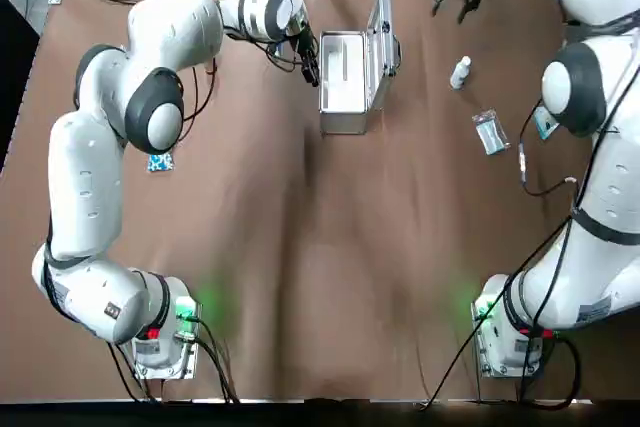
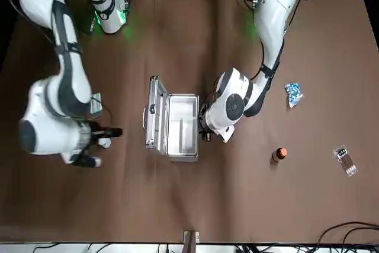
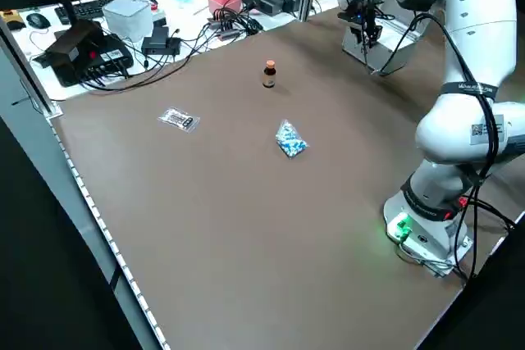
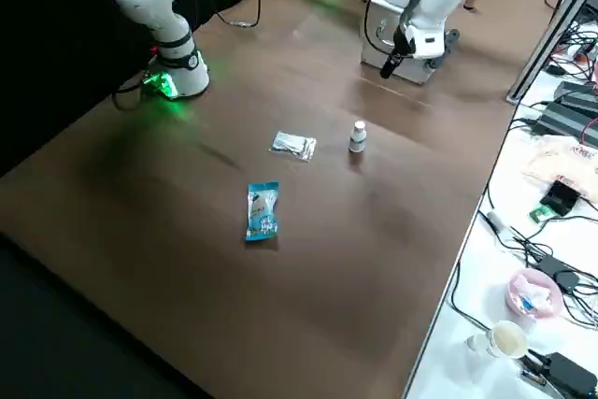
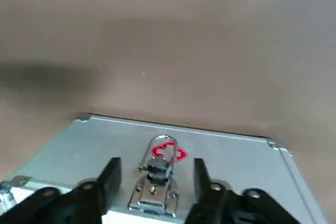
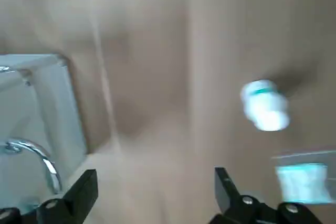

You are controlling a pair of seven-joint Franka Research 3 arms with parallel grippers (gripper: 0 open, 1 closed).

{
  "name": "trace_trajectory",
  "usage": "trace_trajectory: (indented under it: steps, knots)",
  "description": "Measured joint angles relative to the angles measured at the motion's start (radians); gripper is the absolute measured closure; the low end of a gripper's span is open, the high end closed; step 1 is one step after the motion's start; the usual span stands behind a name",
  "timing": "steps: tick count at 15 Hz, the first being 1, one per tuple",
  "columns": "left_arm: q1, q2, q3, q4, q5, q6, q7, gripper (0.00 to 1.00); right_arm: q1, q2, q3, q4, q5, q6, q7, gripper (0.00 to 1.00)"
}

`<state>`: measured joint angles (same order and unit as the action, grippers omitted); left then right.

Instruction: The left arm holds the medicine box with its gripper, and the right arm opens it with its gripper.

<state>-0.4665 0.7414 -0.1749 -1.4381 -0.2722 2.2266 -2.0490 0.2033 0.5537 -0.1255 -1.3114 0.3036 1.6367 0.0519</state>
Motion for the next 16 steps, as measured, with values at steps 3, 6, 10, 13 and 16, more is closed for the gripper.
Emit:
trace_trajectory:
  steps: [3,6,10,13,16]
  knots:
    - [0.014,-0.045,0.007,0.005,0.063,-0.06,0.003,0.08,-0.064,-0.106,-0.004,0.02,-0.069,-0.056,-0.046,0.02]
    - [0.035,-0.102,0.009,0.007,0.103,-0.162,0.071,0.0,-0.127,-0.226,-0.005,0.021,-0.075,-0.129,-0.103,0.02]
    - [0.116,-0.181,0.014,0.009,0.109,-0.234,0.179,0.0,-0.145,-0.34,-0.003,0.018,-0.165,-0.154,-0.111,0.02]
    - [0.206,-0.245,0.015,0.01,0.188,-0.327,0.288,0.0,-0.143,-0.406,0.003,0.016,-0.188,-0.139,-0.105,0.02]
    - [0.245,-0.266,0.015,0.01,0.222,-0.389,0.421,0.0,-0.142,-0.425,0.008,-0.026,-0.188,-0.118,-0.088,0.02]
